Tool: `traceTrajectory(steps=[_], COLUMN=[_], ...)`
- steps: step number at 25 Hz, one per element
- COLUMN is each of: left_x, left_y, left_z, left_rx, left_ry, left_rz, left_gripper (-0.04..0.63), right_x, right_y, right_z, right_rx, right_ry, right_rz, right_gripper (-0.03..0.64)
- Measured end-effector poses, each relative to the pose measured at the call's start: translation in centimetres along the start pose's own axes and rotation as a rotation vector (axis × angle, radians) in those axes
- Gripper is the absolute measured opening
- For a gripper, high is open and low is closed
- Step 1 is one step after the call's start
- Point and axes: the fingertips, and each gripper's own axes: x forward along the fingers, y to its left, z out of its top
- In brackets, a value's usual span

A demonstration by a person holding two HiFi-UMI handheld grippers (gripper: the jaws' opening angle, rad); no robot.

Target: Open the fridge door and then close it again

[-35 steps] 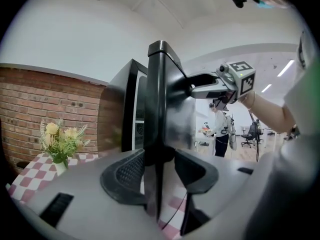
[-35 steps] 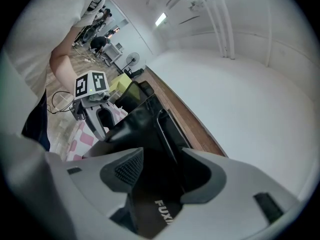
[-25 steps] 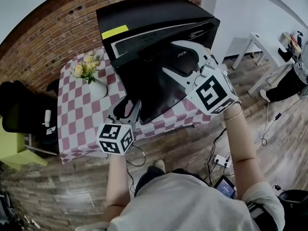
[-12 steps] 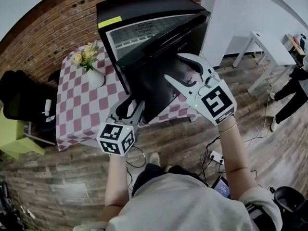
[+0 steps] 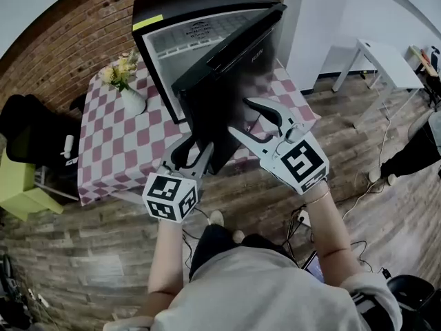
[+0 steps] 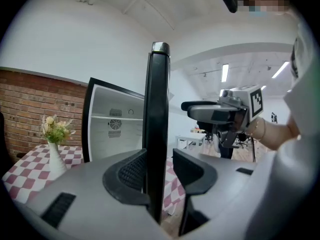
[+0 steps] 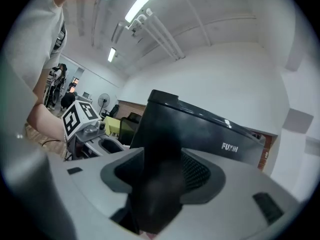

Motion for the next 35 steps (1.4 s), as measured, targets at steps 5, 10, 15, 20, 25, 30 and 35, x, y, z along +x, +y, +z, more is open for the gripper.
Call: traceTrajectory(steps=[5,10,15,20,25,30,35], left_x=[-0.2,-0.3,-0.2,-0.1,0.2,0.7,1.5], left_y=[-2.9,-5.7,-8.3,-10.7,-13.2,-15.7,-18.2], left_z=[-0.2,-0.4,-0.7,-0.8,-1.1,-1.4,-1.4], left_rx=[0.017,0.026,0.058,0.078,0.099,0.128,0.144], left_ry=[0.002,0.000,-0.003,-0.006,-0.005,0.001,-0.004], left_rz=[-0.044,-0.096,-0.153,-0.225,-0.298,-0.385,-0.468], left_gripper=[0.163,0.163,0.163,0.163,0.162,0.160,0.156], right_x=[-1.8,-3.3,-4.6,-5.9,-7.5,-9.1,-11.1], right_y=[1.2,2.9,4.3,5.1,4.6,3.8,2.4], right_z=[-0.5,-1.4,-2.6,-3.8,-4.6,-5.3,-6.2], right_rx=[0.080,0.180,0.227,0.273,0.323,0.345,0.358], right_ry=[-0.027,-0.039,-0.048,-0.037,-0.046,-0.044,-0.022], right_rz=[-0.009,-0.011,-0.031,-0.068,-0.147,-0.207,-0.289], right_gripper=[0.215,0.216,0.213,0.229,0.249,0.255,0.253])
